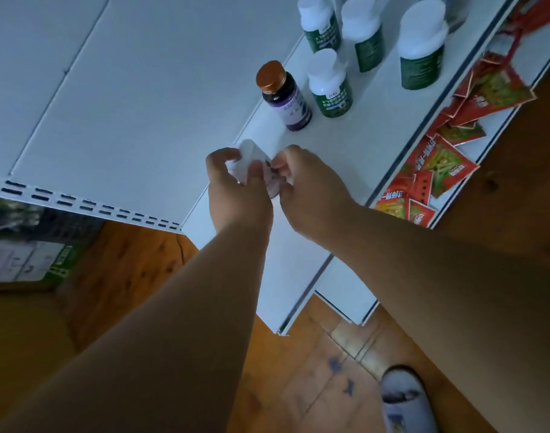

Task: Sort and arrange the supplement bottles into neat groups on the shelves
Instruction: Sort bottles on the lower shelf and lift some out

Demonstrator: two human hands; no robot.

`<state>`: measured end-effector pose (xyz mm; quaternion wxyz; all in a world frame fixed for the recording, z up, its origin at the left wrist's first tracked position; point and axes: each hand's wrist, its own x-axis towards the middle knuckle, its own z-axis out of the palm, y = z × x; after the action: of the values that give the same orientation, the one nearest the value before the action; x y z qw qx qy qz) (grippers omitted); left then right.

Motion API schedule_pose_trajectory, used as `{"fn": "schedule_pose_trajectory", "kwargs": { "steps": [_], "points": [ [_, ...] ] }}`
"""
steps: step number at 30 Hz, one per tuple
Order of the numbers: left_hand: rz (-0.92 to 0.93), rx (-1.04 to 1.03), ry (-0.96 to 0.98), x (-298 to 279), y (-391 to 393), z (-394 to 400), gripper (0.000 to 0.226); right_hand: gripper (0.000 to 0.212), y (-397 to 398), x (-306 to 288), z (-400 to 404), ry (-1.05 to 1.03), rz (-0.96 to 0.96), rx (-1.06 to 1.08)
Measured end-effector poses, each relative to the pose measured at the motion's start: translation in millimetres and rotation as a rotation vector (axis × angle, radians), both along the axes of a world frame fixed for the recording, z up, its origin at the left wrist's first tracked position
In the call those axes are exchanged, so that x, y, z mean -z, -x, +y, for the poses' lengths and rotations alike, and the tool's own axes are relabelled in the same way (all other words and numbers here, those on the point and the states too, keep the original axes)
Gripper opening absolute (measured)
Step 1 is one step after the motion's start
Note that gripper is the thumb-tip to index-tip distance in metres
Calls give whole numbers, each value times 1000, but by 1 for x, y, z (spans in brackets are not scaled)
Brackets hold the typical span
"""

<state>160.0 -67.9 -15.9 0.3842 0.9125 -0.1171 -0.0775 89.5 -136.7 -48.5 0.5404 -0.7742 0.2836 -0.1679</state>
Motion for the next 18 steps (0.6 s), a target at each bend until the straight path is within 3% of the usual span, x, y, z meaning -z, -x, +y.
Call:
{"fn": "schedule_pose_trajectory", "kwargs": {
  "steps": [3,6,11,18],
  "points": [
    [117,38,41,-22,28,3,12,30,39,-17,-2,19,25,40],
    [317,52,102,-61,72,-7,13,28,98,-56,-14,-105,33,62],
    [549,278,239,-154,163,-49,16,26,210,-163,-63,-251,68,196],
    [682,505,443,-295,291,-155,28,25,351,-321,-160,-201,-2,353]
  ]
}}
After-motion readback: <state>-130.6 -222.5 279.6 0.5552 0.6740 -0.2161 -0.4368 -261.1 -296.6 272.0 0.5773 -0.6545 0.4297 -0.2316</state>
